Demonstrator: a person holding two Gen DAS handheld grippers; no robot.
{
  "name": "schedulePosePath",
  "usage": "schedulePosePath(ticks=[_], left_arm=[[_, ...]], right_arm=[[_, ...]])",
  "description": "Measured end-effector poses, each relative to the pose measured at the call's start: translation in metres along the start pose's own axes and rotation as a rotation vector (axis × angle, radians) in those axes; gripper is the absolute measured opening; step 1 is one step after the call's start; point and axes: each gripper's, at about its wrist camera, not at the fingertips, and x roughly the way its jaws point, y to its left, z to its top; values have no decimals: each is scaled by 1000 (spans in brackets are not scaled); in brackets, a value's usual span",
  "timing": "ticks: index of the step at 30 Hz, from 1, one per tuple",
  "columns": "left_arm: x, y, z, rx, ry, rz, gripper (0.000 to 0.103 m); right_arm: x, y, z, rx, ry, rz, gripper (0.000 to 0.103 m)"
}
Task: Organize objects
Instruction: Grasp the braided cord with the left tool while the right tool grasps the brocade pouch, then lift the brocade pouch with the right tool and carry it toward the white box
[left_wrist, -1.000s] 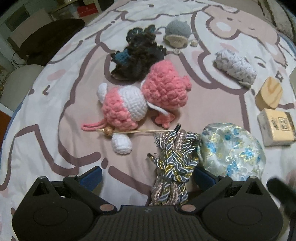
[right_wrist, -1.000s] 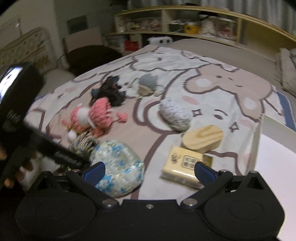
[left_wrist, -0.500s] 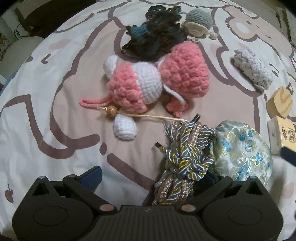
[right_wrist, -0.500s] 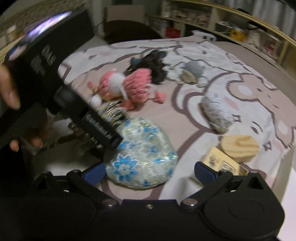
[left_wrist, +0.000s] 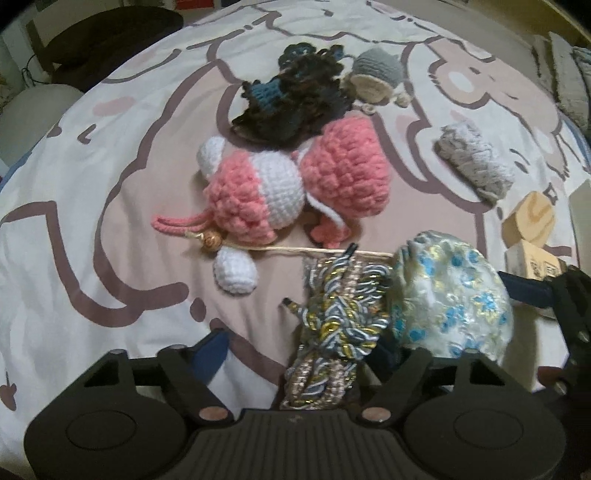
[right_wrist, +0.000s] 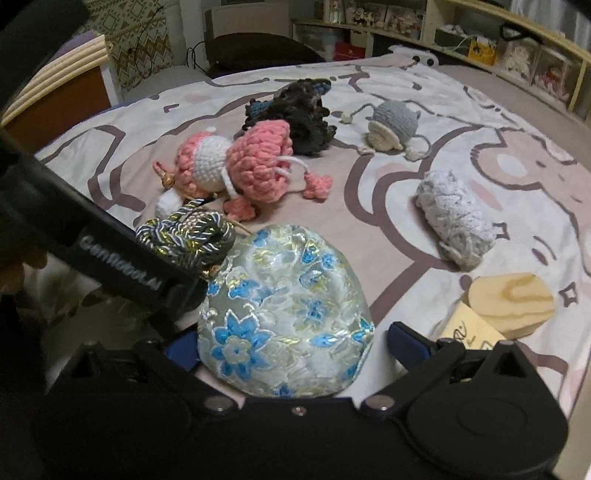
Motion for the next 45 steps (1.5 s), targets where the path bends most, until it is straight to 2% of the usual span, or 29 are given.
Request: schedulePosePath(ticks=[3,7,10,24,34,36,37,41,45], left_arm=[[-1,-4,0,8,-6,-23,63],[-3,-4,0,16,-14,-50,51],[-6,-5,2,28,-31,-64,38],[-40,3,4,34,-154,-172,37],[-57,6,2,45,-204,-189,37],[-59,6,2,53,-215,-188,37],[-60,5,2,56,-219,-187,37],[-61,4,2,62,-221,-189,37],[-62,3,1,72,-231,-181,37]], right_arm=[[1,-1,2,10,0,9,103],[-5,1,3,3,-25,31,82],[-12,-2,3,27,-48,41,82],[-66,-13,12,156,-166,-46,82],[-97,-24,13,275,-198,-155,81],[-105,-27,13,302,-209,-165,79],[-108,-28,12,319,-213,-167,74],[-121,-27,9,358,-223,-192,73],[-123,-23,4,363,-186,-213,73]])
